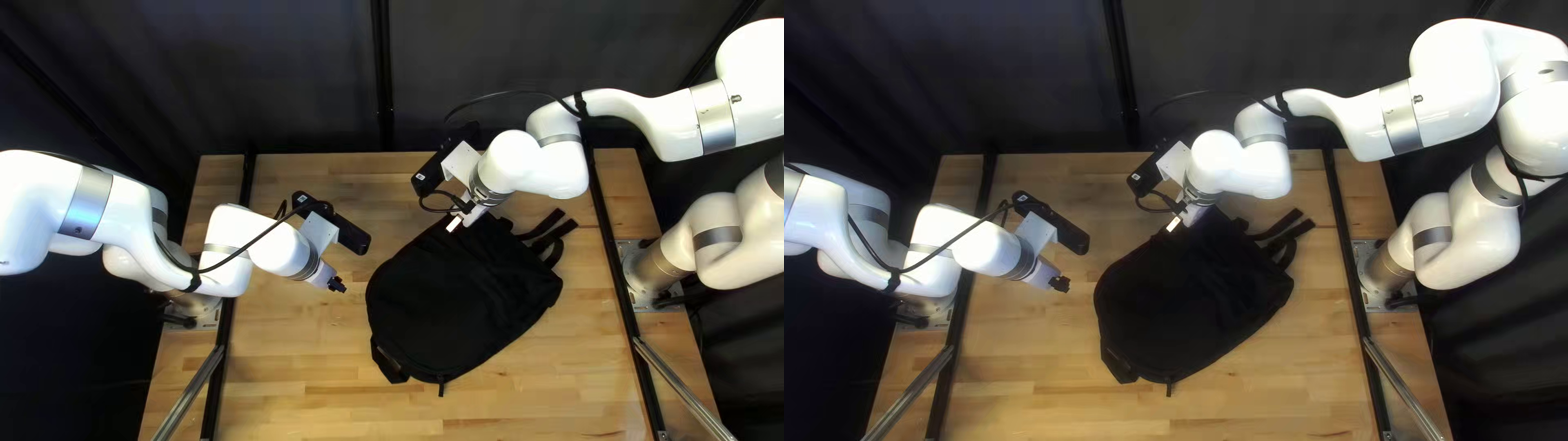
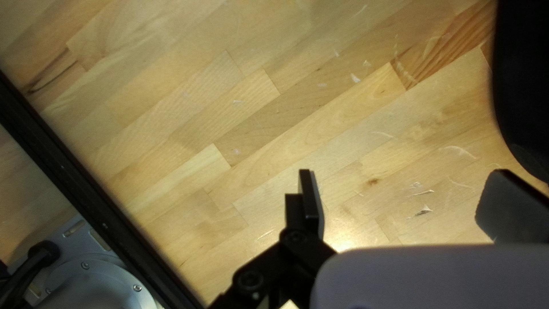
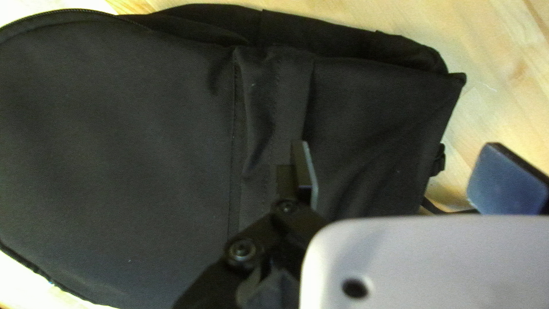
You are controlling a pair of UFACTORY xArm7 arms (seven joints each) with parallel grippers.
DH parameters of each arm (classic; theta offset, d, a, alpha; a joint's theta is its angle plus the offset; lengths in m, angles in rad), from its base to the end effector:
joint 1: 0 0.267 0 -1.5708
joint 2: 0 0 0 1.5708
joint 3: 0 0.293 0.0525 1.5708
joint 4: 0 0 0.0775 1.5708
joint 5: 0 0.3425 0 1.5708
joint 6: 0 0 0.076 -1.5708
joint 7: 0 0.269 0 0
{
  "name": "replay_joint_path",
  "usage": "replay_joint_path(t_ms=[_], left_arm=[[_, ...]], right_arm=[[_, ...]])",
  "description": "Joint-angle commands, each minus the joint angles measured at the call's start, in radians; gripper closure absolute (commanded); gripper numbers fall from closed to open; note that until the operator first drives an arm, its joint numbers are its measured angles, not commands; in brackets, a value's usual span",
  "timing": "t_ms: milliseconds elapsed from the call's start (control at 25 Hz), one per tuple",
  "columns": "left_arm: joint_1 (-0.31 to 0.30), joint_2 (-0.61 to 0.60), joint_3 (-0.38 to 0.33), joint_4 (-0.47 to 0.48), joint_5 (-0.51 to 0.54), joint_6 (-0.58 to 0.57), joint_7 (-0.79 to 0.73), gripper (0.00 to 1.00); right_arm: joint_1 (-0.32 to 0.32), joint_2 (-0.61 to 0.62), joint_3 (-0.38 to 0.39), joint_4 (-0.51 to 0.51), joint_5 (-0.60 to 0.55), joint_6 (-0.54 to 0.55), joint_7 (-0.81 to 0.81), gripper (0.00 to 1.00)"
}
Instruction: Remove a lunch box from a kids backpack
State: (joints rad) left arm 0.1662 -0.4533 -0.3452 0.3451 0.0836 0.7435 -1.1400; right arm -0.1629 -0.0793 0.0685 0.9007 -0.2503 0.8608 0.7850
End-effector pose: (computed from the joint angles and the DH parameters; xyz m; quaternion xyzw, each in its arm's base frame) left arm 0.3073 -0.0096 0.1020 -0.8889 -0.4462 -0.0724 0.0743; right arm 0.4611 -0.0826 0.1829 0.9282 -0.3530 0.0899 0.0761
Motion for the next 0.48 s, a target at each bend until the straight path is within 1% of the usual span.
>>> replay_joint_path(t_ms=[40, 160, 240, 280, 320, 400, 440, 480], left_arm=[[0.0, 0.0, 0.0, 0.0, 0.0, 0.0, 0.0, 0.0], [0.005, 0.001, 0.008, -0.002, -0.004, -0.005, 0.0, 0.0], [-0.001, 0.026, -0.029, 0.01, 0.001, -0.016, -0.049, 0.0], [0.001, 0.067, -0.079, 0.041, 0.02, -0.006, -0.124, 0.0], [0.0, 0.085, -0.108, 0.06, 0.03, 0.006, -0.17, 0.0], [-0.006, 0.129, -0.201, 0.115, 0.063, 0.054, -0.318, 0.0], [-0.007, 0.144, -0.226, 0.132, 0.074, 0.067, -0.36, 0.0], [-0.007, 0.186, -0.278, 0.171, 0.108, 0.087, -0.449, 0.0]], right_arm=[[0.0, 0.0, 0.0, 0.0, 0.0, 0.0, 0.0, 0.0], [0.0, 0.0, 0.0, 0.0, 0.0, 0.0, 0.0, 0.0], [0.0, 0.0, 0.0, 0.0, 0.0, 0.0, 0.0, 0.0], [0.0, 0.0, 0.0, 0.0, 0.0, 0.0, 0.0, 0.0], [0.0, 0.0, 0.0, 0.0, 0.0, 0.0, 0.0, 0.0], [0.0, 0.0, 0.0, 0.0, 0.0, 0.0, 0.0, 0.0], [0.0, 0.0, 0.0, 0.0, 0.0, 0.0, 0.0, 0.0], [0.0, 0.0, 0.0, 0.0, 0.0, 0.0, 0.0, 0.0]])
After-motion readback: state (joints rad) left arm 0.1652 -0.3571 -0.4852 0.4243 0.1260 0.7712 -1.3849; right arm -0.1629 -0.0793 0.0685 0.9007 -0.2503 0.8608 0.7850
